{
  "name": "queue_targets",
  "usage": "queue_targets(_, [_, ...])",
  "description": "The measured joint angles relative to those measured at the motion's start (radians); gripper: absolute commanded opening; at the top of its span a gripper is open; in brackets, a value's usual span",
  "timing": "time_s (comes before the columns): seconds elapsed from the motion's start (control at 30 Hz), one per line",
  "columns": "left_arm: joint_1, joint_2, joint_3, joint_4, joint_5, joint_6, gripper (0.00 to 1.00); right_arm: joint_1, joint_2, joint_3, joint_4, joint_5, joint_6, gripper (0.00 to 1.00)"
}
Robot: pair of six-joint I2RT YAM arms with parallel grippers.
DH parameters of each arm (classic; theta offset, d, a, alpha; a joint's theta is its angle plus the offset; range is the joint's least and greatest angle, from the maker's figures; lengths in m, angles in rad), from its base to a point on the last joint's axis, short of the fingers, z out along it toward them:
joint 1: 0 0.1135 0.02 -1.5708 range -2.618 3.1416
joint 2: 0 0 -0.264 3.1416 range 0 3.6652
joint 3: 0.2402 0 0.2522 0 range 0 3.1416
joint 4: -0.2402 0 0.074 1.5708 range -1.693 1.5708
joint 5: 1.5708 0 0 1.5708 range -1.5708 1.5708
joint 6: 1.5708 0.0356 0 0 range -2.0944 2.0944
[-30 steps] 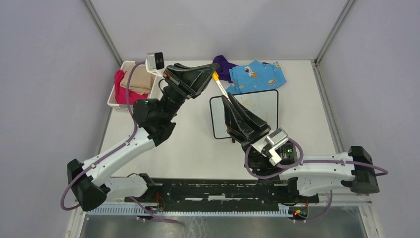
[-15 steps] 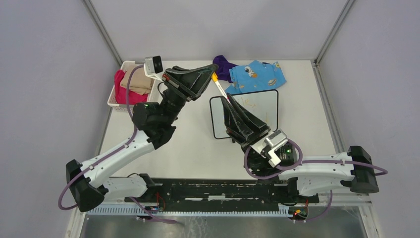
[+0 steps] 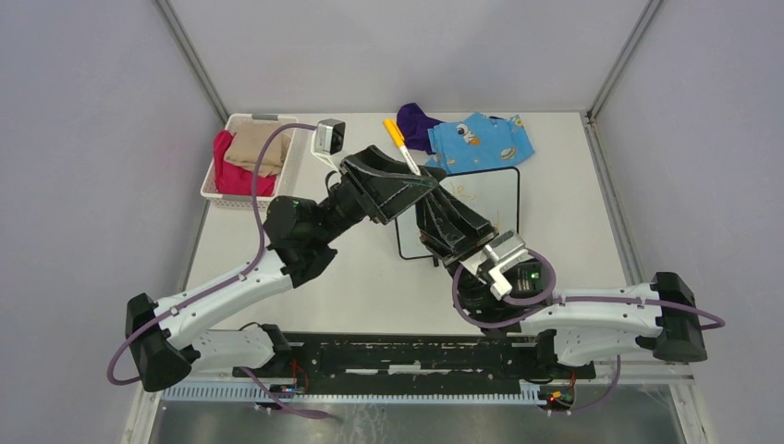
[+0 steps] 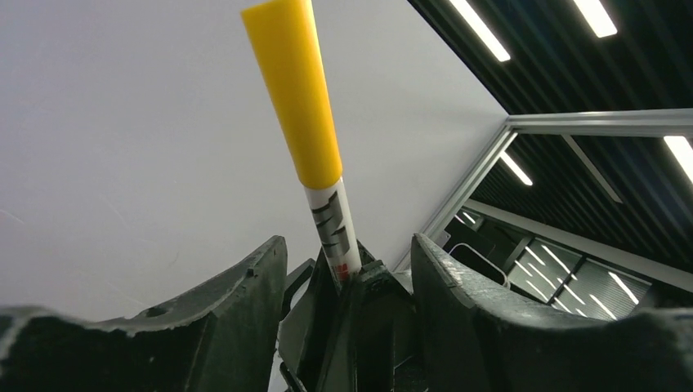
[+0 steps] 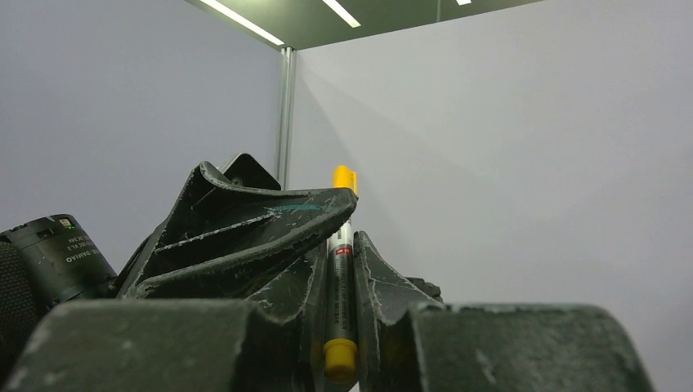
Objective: Write a sentence on the whiteboard
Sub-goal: Close the whiteboard marker at the center of the board.
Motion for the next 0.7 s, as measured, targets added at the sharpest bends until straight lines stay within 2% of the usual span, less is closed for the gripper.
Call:
queue_targets(0.2, [0.0,-0.012,0.0,-0.053,0.015,0.03,0.76,0.0,-0.027,-0.014,-0.035,-0.003,0.014,0.0])
queue_targets(0.37, [0.026,-0.053,0.0,-0.139,0.005,0.082,0.8,0.0,-0.067,-0.04,-0.061,-0.011,0.034,0.0])
queue_targets(0.57, [0.118,-0.095,0.01,-0.186,-0.013,0.098,0.82,0.0,-0.107,-0.06,-0.08,-0.032,0.065,0.0])
queue_targets(0.7, [0.188,-0.096,0.024,-0.188,-0.007,0.089,0.79,0.0,-0.121,-0.066,-0.099,-0.051,0.087,0.0])
